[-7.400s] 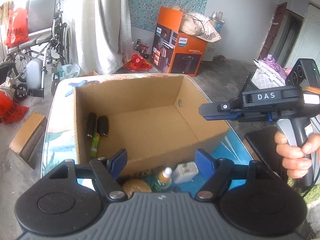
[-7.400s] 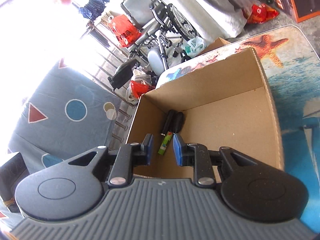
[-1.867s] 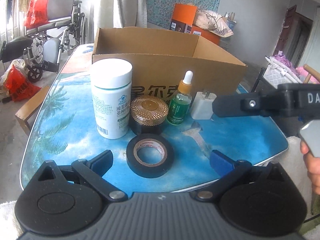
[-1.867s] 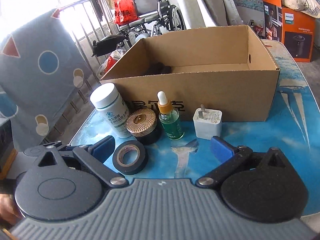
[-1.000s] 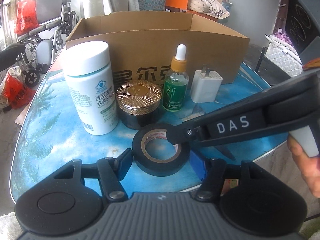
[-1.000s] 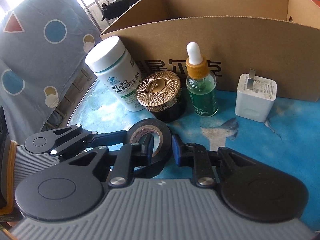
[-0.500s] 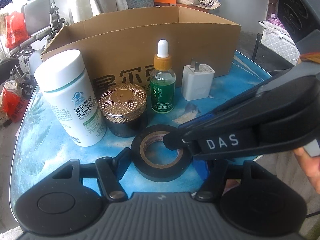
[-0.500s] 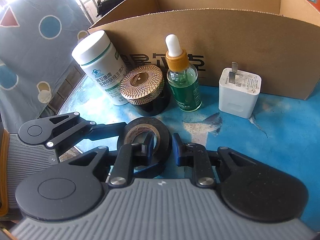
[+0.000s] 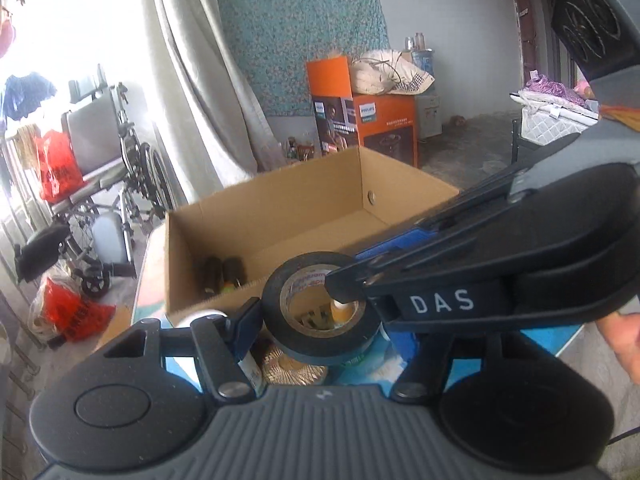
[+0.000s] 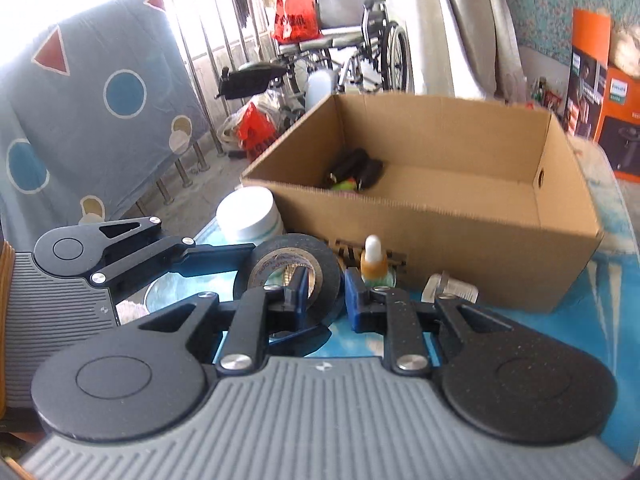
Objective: Organize rigid objects
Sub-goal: 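Carry the tape roll into the box and open the right gripper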
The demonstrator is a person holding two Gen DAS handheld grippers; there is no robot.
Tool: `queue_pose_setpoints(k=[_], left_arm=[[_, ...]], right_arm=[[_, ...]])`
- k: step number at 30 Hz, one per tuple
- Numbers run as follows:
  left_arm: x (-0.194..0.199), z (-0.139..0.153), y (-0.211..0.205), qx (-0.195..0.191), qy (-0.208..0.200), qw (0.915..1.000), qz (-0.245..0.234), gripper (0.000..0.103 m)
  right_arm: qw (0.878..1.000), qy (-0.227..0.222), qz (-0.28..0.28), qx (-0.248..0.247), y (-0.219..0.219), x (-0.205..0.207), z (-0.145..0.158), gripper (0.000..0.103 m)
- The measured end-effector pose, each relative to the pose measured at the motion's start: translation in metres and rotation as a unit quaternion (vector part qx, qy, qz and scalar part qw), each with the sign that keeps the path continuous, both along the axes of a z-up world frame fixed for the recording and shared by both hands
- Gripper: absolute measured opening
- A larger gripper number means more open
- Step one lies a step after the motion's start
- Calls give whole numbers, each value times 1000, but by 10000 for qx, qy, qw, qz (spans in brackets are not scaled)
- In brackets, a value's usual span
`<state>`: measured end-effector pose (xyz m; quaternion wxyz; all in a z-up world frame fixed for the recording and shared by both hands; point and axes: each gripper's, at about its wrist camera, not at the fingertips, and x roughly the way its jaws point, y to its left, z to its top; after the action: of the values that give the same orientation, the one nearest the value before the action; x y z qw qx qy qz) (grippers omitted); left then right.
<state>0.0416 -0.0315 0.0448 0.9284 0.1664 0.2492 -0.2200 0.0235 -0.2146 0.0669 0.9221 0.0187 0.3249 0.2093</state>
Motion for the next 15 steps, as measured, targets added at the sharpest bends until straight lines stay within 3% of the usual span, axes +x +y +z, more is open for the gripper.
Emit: queue_pose_setpoints(k=[3, 5, 9, 15], left_arm=[[32, 27, -8, 71, -197, 9998, -51, 67], [60, 38, -13, 50, -87, 9999, -85, 68], [141, 42, -17, -150, 882, 9960, -45, 68], [244, -3, -19, -181, 2261, 9738, 147, 67]], right_arm=[[9997, -247, 89, -30, -7, 27, 32, 20], [9997, -173, 140, -45, -15, 56, 47, 20], [9981, 572, 203, 95, -32, 136, 57, 20], [9784, 2036, 67, 350, -40, 257, 12, 20]])
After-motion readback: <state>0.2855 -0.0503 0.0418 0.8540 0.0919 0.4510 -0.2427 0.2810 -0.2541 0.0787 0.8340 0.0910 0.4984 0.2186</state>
